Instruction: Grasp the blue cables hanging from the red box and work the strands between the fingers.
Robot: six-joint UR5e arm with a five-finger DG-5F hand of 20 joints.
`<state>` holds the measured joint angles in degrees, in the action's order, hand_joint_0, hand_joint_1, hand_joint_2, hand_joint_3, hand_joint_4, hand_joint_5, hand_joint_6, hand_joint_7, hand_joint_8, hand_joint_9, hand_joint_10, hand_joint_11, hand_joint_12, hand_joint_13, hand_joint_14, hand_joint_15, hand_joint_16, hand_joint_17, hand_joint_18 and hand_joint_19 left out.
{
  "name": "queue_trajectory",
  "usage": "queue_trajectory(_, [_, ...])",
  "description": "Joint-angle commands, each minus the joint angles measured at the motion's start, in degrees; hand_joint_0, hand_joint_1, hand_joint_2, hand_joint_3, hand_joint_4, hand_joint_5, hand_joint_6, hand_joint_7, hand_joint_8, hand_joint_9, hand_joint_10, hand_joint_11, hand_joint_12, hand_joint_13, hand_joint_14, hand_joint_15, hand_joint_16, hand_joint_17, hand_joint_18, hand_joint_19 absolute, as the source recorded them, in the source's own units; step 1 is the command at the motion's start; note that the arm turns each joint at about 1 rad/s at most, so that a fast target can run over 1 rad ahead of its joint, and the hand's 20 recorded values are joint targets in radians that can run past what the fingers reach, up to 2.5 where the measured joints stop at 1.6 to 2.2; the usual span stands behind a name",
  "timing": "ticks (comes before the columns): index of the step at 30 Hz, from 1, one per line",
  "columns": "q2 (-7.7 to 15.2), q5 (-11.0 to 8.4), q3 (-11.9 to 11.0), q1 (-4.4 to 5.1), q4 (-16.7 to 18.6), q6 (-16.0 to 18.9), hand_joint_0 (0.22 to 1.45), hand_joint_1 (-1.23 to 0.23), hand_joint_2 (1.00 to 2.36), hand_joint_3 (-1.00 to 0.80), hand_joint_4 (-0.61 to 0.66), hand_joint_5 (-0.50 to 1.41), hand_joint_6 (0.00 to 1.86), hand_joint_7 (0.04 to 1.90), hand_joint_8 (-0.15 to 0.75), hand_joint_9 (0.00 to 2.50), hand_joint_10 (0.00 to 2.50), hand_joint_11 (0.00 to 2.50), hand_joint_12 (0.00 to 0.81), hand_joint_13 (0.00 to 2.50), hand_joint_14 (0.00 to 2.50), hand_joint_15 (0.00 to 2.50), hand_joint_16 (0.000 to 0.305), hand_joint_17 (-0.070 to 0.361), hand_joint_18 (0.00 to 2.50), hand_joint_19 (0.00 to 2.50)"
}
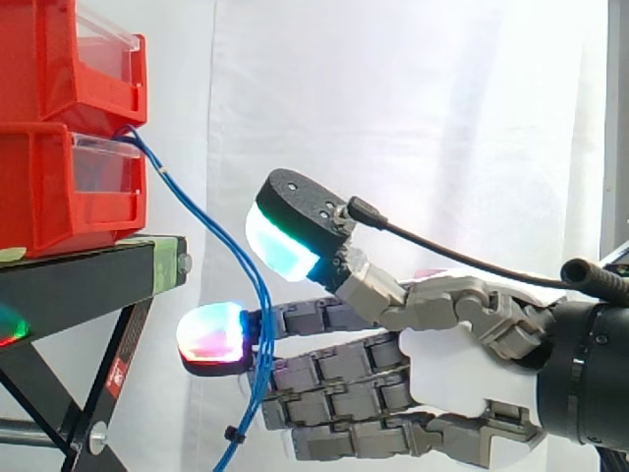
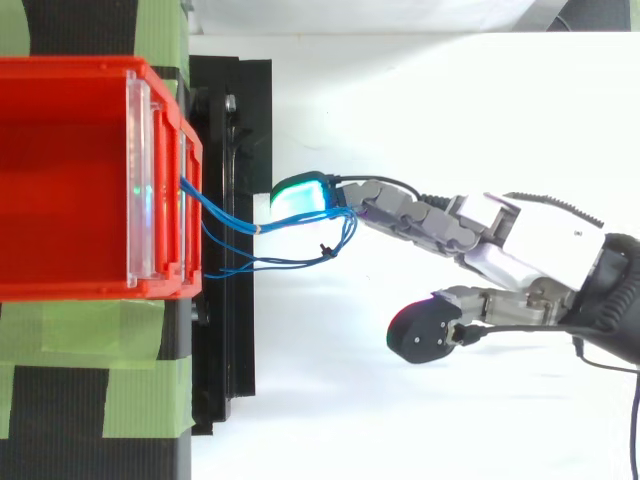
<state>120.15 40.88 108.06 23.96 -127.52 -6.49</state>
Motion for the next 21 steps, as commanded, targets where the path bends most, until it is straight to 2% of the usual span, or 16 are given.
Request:
queue_trajectory(1, [0.09,-0.01,-0.66,0.04,-0.18,-0.89,0.76,-0.49,1.00,-1.00,0.23,-0.26,0.01,0.70,0.309,0.23,0.00,0.15,0.363,0.00,0.00,0.14,0.064,0.144,0.00,0.05])
queue_trajectory(9, [0.09,-0.01,-0.75,0.13,0.08,-1.59,0.77,-0.49,1.00,-1.00,0.23,-0.25,0.01,0.71,0.316,0.27,0.00,0.17,0.368,0.06,0.00,0.15,0.064,0.144,0.00,0.08])
queue_trajectory(15, [0.09,0.25,-2.33,0.13,-0.18,-1.59,0.77,-0.49,1.00,-1.00,0.23,-0.24,0.01,0.70,0.319,0.30,0.00,0.20,0.370,0.09,0.00,0.16,0.063,0.142,0.01,0.09])
queue_trajectory(21, [0.09,0.43,-2.60,0.13,0.26,-1.59,0.77,-0.49,1.00,-1.00,0.24,-0.24,0.01,0.70,0.319,0.30,0.00,0.20,0.371,0.10,0.00,0.17,0.063,0.141,0.03,0.09])
